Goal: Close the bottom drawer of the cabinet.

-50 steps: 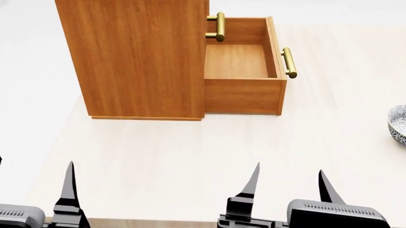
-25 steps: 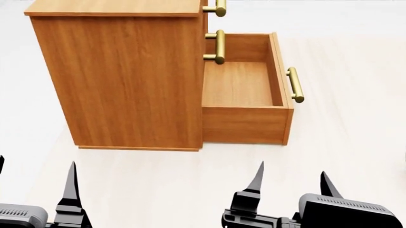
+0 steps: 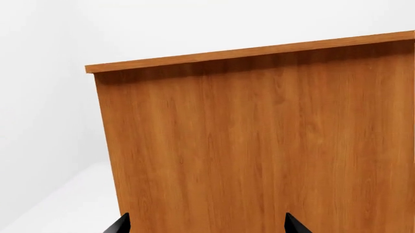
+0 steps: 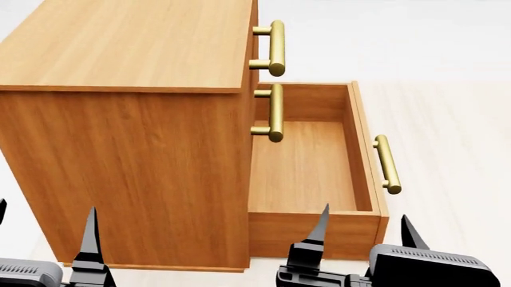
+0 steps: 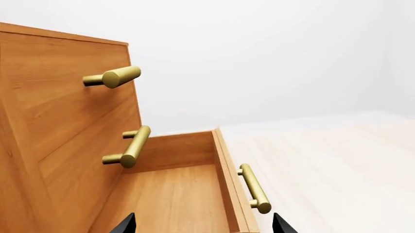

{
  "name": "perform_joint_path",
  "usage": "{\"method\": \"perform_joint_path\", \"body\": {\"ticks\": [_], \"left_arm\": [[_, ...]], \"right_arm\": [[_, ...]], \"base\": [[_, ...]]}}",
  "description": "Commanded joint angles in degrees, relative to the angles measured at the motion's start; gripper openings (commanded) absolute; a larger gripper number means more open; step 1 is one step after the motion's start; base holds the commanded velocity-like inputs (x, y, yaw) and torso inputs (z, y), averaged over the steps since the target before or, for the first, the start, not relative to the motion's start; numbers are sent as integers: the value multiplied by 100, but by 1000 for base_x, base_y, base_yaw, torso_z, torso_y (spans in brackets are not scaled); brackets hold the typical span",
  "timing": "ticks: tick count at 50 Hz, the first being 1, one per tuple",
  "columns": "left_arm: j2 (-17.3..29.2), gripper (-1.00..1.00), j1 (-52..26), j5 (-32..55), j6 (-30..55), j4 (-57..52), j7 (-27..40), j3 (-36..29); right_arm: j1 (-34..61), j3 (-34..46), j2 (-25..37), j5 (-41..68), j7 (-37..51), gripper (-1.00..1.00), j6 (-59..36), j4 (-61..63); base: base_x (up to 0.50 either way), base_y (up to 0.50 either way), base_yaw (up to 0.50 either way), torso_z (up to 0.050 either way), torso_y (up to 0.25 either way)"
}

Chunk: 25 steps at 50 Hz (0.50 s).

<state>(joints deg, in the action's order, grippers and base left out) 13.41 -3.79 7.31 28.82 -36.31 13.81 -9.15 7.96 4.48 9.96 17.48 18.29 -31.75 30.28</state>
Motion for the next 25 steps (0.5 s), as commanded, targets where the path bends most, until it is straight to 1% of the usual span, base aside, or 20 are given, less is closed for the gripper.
{"method": "perform_joint_path", "body": {"ticks": [1, 3, 8, 14, 15, 19, 20, 23, 25], "left_arm": [[27, 100, 11, 9, -48, 60, 41, -38], [34, 100, 10, 17, -42, 56, 47, -37], [45, 100, 22, 33, -30, 28, 69, -43], [64, 100, 38, 36, -57, 49, 89, -56], [62, 100, 42, 42, -64, 49, 93, -57], [74, 100, 52, 40, -56, 29, 109, -79], [77, 100, 51, 43, -46, 17, 113, -82], [87, 100, 53, 56, -65, 29, 115, -78], [92, 100, 63, 58, -86, 48, 120, -81]], "right_arm": [[-17, 137, 56, -253, 146, 100, 247, -69], [67, 70, 31, -141, 275, 100, -189, -23], [155, 41, 30, -150, 409, 100, -302, 86], [358, 45, 220, -63, 487, 100, -835, 643], [472, -34, 257, 61, 509, 100, -1115, 880], [807, -204, 371, 197, 579, 100, -1534, 1212], [1029, -329, 447, 308, 573, 100, -1795, 1311], [1341, -576, 541, 432, 523, 100, -1945, 1217], [1545, -733, 635, 438, 414, 100, -1818, 893]], "base": [[0, 0, 0, 0, 0], [0, 0, 0, 0, 0], [0, 0, 0, 0, 0], [0, 0, 0, 0, 0], [0, 0, 0, 0, 0], [0, 0, 0, 0, 0], [0, 0, 0, 0, 0], [0, 0, 0, 0, 0], [0, 0, 0, 0, 0]]}}
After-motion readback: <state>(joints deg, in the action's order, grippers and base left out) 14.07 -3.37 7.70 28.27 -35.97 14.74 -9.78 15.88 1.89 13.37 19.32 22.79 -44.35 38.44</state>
